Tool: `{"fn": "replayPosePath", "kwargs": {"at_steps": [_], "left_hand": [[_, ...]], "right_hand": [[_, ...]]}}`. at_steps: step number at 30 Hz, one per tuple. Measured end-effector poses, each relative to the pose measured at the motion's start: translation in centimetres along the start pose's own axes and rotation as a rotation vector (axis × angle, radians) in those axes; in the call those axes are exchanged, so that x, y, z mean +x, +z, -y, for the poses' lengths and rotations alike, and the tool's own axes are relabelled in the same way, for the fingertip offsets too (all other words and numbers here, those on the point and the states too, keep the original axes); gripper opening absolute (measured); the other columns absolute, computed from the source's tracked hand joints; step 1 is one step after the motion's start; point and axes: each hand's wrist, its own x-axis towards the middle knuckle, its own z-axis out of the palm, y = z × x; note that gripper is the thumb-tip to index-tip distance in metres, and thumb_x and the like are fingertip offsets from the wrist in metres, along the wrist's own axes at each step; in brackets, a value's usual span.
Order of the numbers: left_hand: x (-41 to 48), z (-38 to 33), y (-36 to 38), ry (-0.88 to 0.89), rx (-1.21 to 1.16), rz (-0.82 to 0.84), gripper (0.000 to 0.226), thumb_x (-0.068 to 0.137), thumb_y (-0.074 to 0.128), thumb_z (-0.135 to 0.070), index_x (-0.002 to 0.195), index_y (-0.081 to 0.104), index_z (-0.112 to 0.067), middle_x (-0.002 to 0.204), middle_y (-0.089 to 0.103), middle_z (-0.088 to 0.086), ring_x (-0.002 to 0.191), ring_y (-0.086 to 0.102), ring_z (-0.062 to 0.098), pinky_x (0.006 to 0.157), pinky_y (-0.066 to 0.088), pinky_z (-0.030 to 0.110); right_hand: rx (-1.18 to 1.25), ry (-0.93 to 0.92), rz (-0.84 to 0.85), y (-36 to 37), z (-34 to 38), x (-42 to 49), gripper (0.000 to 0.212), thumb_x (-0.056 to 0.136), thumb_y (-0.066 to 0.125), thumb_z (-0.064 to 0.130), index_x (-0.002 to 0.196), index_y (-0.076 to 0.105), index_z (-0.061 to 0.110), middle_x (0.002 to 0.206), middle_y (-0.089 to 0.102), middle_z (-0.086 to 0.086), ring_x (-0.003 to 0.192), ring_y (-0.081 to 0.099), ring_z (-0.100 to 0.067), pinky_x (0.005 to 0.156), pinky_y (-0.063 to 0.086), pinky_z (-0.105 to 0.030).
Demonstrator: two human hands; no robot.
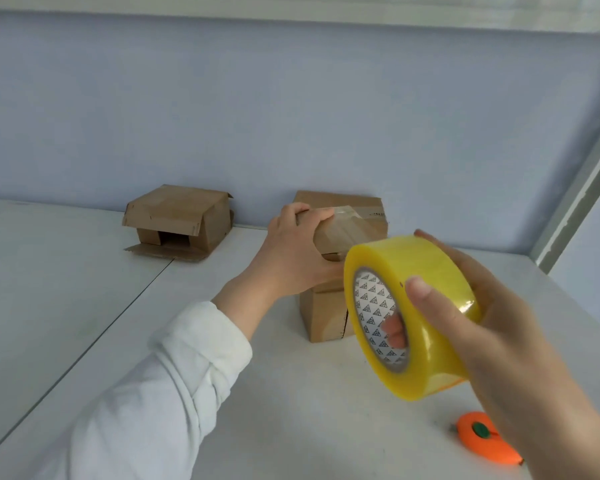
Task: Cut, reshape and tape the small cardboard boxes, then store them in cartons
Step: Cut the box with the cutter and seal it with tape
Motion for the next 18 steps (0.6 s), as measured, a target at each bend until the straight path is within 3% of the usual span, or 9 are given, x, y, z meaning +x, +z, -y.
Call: {"fn": "replayPosePath", "kwargs": {"at_steps": [4, 8, 11, 14, 16, 18], "left_hand": [[0.1, 1.1, -1.4, 0.038, 0.16, 0.144, 0.11, 0.057, 0.076, -0.056, 0.146, 0.016, -0.036, 0.15, 0.01, -0.003, 0.139, 0.014, 0.021, 0.114, 0.02, 0.034], [0.3, 1.0, -1.1, 0.067, 0.159, 0.091, 0.108, 0.052, 0.075, -0.059, 0.144, 0.025, -0.034, 0.144, 0.021, -0.002, 0.135, 0.025, 0.022, 0.112, 0.026, 0.037], [0.5, -0.2, -2.5, -0.044, -0.105, 0.171, 0.093, 0.044, 0.07, -0.061, 0.131, 0.045, -0.038, 0.132, 0.043, -0.007, 0.124, 0.041, 0.013, 0.106, 0.036, 0.034], [0.4, -0.4, -4.2, -0.103, -0.401, 0.414, 0.064, 0.048, 0.067, -0.057, 0.107, 0.064, -0.033, 0.11, 0.067, -0.004, 0.103, 0.06, 0.013, 0.088, 0.047, 0.03], [-0.4, -0.1, -4.1, -0.158, -0.46, 0.514, 0.065, 0.049, 0.065, -0.056, 0.106, 0.066, -0.026, 0.107, 0.068, 0.001, 0.097, 0.061, 0.013, 0.089, 0.047, 0.031], [-1.1, 0.4, -3.2, -0.263, -0.522, 0.457, 0.073, 0.046, 0.063, -0.059, 0.109, 0.065, -0.022, 0.099, 0.066, -0.002, 0.088, 0.059, 0.01, 0.086, 0.047, 0.027]], "right_hand": [[0.054, 0.003, -0.025, 1.0, -0.8, -0.1, 0.057, 0.058, 0.063, 0.032, 0.114, 0.055, 0.034, 0.063, 0.07, 0.013, 0.051, 0.064, -0.001, 0.044, 0.044, -0.009], [-0.02, -0.063, -0.015, 1.7, -1.3, 0.1, 0.056, 0.058, 0.063, 0.034, 0.114, 0.052, 0.036, 0.063, 0.067, 0.023, 0.053, 0.063, 0.006, 0.048, 0.043, -0.006], [-0.006, -0.092, -0.008, 0.6, 1.5, 1.1, 0.032, 0.063, 0.072, 0.045, 0.092, 0.064, 0.033, 0.07, 0.072, 0.016, 0.062, 0.068, -0.001, 0.054, 0.052, -0.013], [-0.015, -0.136, 0.112, -0.4, 4.9, 2.7, 0.038, 0.064, 0.066, 0.053, 0.076, 0.073, 0.018, 0.072, 0.074, 0.003, 0.064, 0.071, -0.011, 0.052, 0.055, -0.022], [-0.026, -0.069, 0.26, -0.4, 5.6, 4.0, 0.048, 0.066, 0.056, 0.049, 0.082, 0.073, 0.007, 0.077, 0.074, -0.006, 0.07, 0.072, -0.02, 0.057, 0.058, -0.029], [-0.063, 0.011, 0.331, 0.2, 5.0, 5.1, 0.056, 0.069, 0.055, 0.05, 0.096, 0.07, 0.004, 0.091, 0.073, -0.014, 0.083, 0.071, -0.03, 0.075, 0.058, -0.042]]}}
